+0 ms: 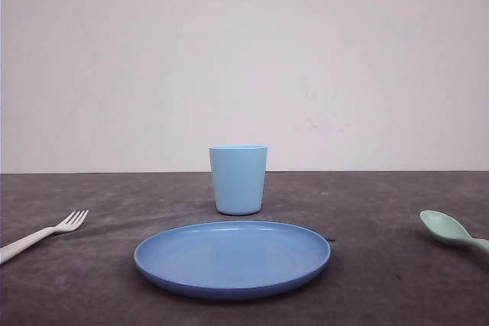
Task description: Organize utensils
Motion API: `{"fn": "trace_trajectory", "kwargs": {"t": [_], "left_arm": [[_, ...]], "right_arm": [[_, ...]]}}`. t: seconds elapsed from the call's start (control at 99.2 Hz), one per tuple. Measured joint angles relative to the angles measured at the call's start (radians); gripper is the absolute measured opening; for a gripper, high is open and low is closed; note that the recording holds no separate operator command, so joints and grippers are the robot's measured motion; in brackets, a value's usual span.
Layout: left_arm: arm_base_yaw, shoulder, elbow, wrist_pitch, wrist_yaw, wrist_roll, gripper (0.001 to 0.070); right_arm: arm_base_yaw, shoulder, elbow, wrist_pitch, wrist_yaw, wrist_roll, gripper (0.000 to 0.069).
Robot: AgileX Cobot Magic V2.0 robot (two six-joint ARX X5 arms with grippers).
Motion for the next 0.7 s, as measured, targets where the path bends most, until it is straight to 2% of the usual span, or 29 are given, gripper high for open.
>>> {"fn": "trace_trajectory", "kwargs": {"t": [0.131,0.242,0.413,0.544,0.696], "left_arm": [[0.0,0.0,0.0,0.014,0.0,-0.059,0.0023],[0.0,0.0,0.001,0.118,0.006,-0.133,0.0023],[0.0,0.003,0.039,0.239,0.089,-0.29,0.0022],[0.0,0.026,0.167,0.217,0.122,-0.36,0.0022],[0.0,0.119,0.362,0.027,0.144,-0.364,0.0022]], "right_arm": [[0.0,0.0,0.0,0.003,-0.013,0.031,0.001],[0.0,0.0,0.0,0.046,-0.077,0.089,0.001],[0.0,0.009,0.09,0.042,-0.136,0.199,0.001],[0.0,0.05,0.243,0.0,-0.173,0.261,0.0009],[0.0,0.156,0.434,-0.14,-0.176,0.275,0.0009]]}}
